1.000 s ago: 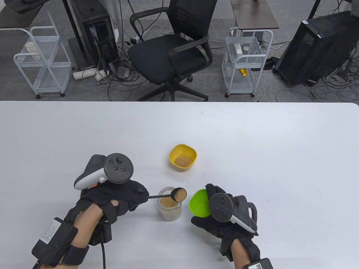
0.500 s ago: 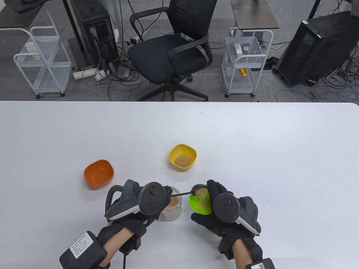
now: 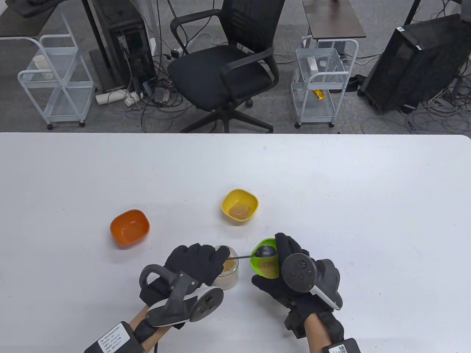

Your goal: Scoop brown sugar granules from jar into dishes

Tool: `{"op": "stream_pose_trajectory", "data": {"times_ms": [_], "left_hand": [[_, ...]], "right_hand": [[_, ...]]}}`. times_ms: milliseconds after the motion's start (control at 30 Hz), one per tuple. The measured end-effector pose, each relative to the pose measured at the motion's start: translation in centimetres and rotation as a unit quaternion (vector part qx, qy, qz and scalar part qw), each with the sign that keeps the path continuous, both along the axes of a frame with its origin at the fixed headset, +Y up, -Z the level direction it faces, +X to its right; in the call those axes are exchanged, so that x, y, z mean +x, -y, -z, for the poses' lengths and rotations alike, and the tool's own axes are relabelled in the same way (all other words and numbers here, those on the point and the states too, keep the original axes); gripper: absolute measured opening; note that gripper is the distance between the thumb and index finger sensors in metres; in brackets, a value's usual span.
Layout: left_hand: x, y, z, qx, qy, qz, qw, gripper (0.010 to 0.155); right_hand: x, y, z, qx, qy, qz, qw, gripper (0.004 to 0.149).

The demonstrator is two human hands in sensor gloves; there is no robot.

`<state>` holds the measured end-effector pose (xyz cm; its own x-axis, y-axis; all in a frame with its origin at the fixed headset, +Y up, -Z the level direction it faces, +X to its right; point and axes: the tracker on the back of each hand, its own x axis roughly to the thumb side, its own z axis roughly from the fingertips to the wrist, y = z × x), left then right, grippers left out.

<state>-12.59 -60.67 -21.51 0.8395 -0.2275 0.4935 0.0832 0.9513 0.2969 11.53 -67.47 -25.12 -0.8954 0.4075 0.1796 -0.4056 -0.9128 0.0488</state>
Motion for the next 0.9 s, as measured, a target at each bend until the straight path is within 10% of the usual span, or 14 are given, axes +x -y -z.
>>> {"op": "stream_pose_trajectory", "data": {"times_ms": [900], "left_hand": [[-11.9,4.2,2.3,-0.096,-0.078,-0.274,0.954,0.045]], "right_hand": [[0.5,0.9,0.3,-0.011,0.026,-0.027,0.999,0.112]]}}
